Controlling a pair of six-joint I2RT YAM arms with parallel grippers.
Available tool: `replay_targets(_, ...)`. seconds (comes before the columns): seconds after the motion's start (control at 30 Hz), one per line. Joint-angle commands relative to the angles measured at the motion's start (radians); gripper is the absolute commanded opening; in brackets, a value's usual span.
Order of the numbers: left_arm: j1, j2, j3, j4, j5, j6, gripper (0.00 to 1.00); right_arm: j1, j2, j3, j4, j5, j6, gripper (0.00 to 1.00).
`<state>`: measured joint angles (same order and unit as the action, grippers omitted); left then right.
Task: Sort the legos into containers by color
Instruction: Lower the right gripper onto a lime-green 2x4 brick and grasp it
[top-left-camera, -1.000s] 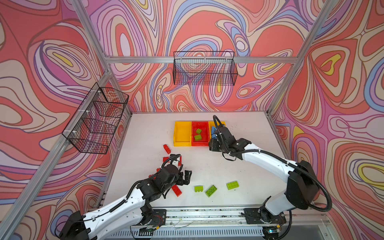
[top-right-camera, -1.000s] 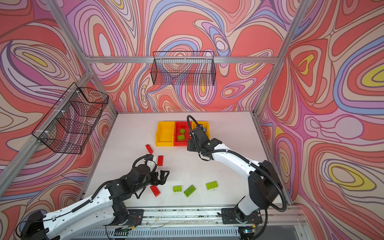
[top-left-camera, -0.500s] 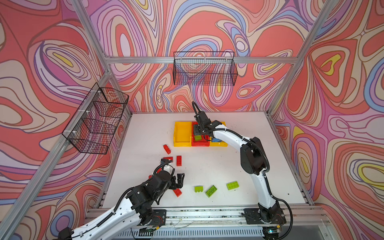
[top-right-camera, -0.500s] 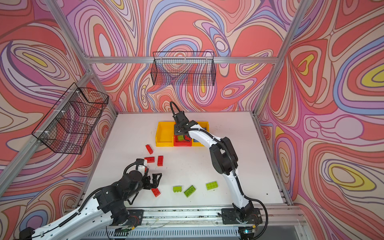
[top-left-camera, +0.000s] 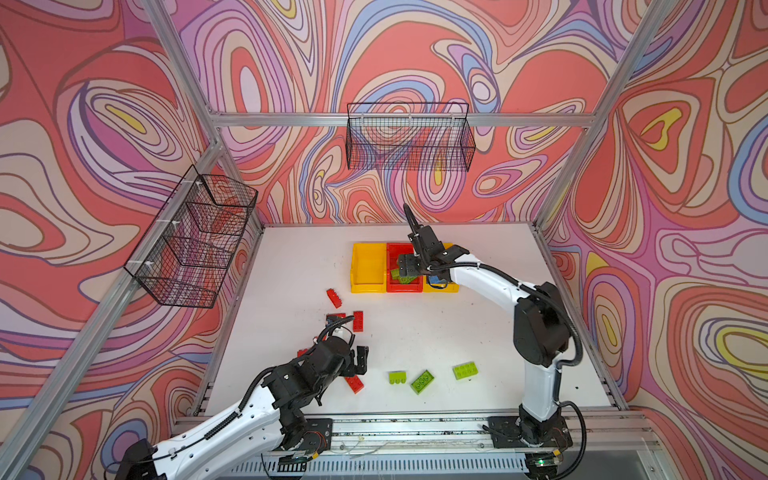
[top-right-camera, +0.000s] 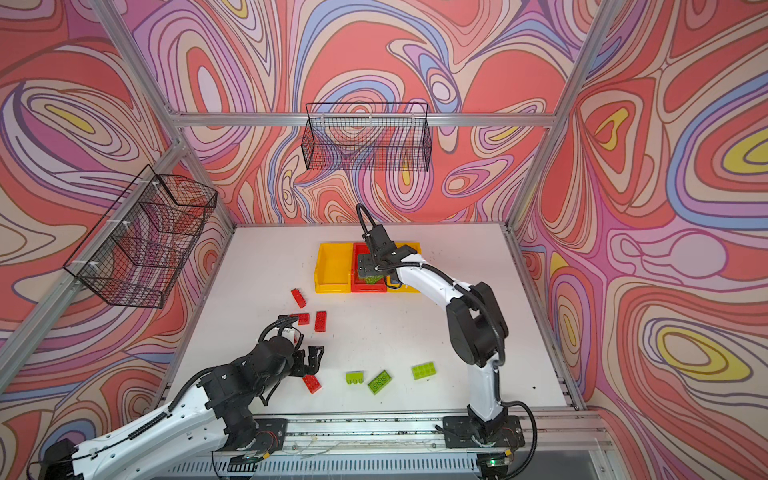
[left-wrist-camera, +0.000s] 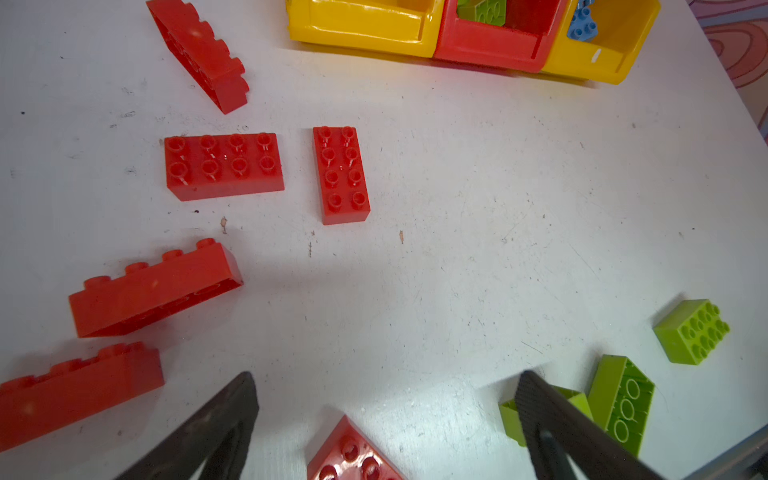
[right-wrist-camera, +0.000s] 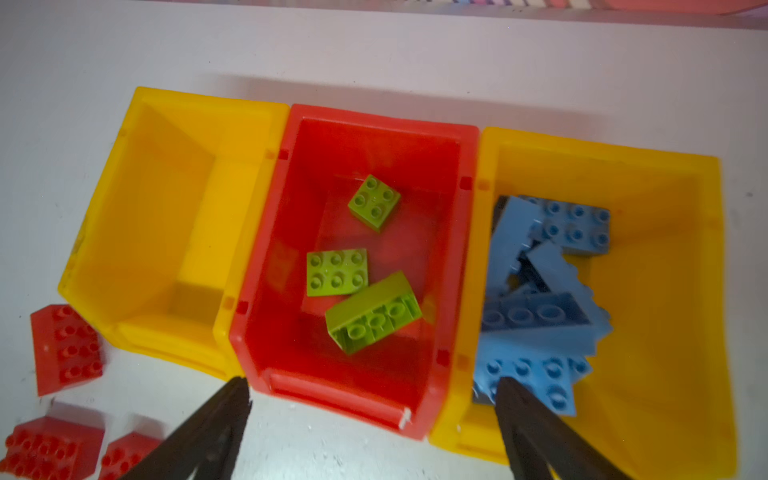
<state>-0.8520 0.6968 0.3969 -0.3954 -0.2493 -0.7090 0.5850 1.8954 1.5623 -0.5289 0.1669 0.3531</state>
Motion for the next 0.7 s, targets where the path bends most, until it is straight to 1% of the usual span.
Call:
replay_targets(0.0, -0.003, 0.047, 0.039, 0.064, 0.038, 0.003, 1.0, 0.009, -0.166, -0.172, 0.002, 0.037, 0.023, 0.97)
replay_targets(0.1, -0.003, 0.098, 0.042, 0.115, 0.061, 0.004, 1.0, 0.045, -0.321, -0.393, -0.033, 0.051, 0.093, 0.96)
replay_targets(0.2, -0.002, 0.157, 0.045, 0.173, 0.083, 0.011, 1.0, 0.133, -0.458, -0.568, -0.122, 0.116, 0.195, 0.96)
replay_targets(0.3, -0.003, 0.225, 0.051, 0.234, 0.113, 0.018, 1.0, 0.215, -0.555, -0.7, -0.197, 0.122, 0.302, 0.96)
replay_targets(0.37, -0.004, 0.267, 0.062, 0.274, 0.136, 0.02, 1.0, 0.258, -0.608, -0.772, -0.227, 0.124, 0.364, 0.96)
replay_targets(0.47, -0.002, 0.329, 0.089, 0.315, 0.175, 0.021, 1.0, 0.276, -0.678, -0.864, -0.25, 0.124, 0.429, 0.96)
replay_targets(0.57, -0.002, 0.364, 0.11, 0.326, 0.204, 0.021, 1.0, 0.277, -0.734, -0.937, -0.221, 0.086, 0.454, 0.96)
replay_targets(0.67, -0.003, 0.357, 0.106, 0.328, 0.207, 0.014, 1.0, 0.276, -0.751, -0.969, -0.2, 0.07, 0.46, 0.96)
